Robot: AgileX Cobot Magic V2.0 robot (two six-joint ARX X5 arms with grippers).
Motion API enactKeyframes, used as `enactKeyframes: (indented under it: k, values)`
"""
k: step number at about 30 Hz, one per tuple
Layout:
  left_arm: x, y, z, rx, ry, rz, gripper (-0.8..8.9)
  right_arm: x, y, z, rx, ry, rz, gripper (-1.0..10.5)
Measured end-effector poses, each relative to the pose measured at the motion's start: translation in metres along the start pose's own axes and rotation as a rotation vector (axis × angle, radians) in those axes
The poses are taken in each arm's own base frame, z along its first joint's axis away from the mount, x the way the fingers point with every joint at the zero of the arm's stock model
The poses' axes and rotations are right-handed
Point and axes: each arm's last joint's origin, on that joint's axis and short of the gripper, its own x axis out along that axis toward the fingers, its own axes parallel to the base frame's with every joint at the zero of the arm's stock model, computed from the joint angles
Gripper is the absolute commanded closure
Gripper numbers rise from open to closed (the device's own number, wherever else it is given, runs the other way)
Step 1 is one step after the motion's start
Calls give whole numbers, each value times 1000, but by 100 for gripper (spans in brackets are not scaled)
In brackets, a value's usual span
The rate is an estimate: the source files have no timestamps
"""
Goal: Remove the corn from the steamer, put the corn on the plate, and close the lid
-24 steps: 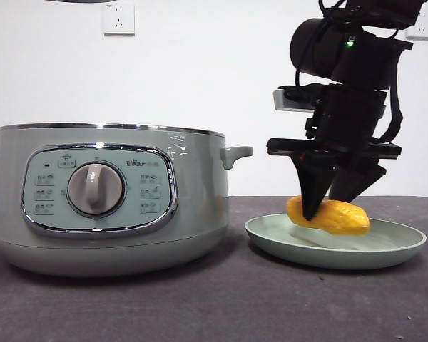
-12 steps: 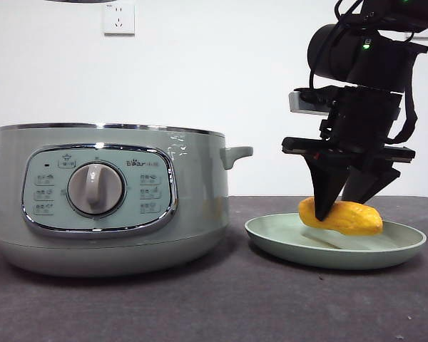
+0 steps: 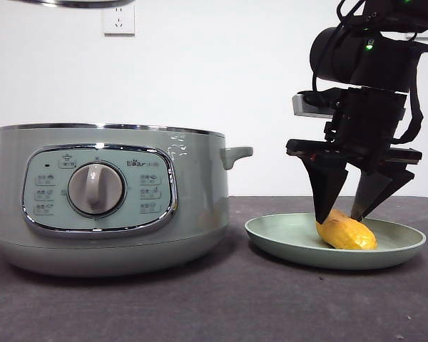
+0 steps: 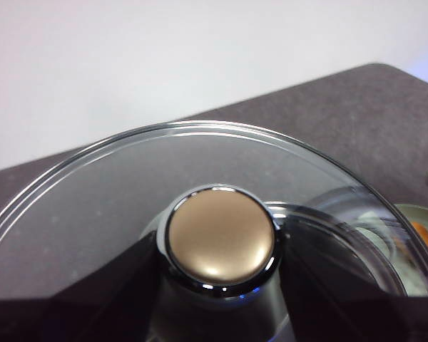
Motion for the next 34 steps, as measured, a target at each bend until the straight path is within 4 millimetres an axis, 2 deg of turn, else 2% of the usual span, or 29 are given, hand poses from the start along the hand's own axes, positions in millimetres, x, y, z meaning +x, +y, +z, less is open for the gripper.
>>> enactKeyframes:
  k: [5,8,16,24,29,34]
  values:
    - [20,-5,-3,-2,63,-67,823,0,0,-3,18,29,-2,689]
    - [35,-7,-6,-3,109,-96,823,-8,0,-4,22,27,-2,690]
    - [80,-13,-16,2,209,-111,823,-66,0,-5,26,-139,10,695]
    - [116,-19,-23,-10,223,-159,823,-129,-1,-19,27,-323,23,695]
    - [132,-23,-31,-24,269,-161,823,-157,-2,-30,30,-403,29,695]
    - [144,-32,-39,-17,314,-183,823,-176,-2,-38,30,-468,31,695]
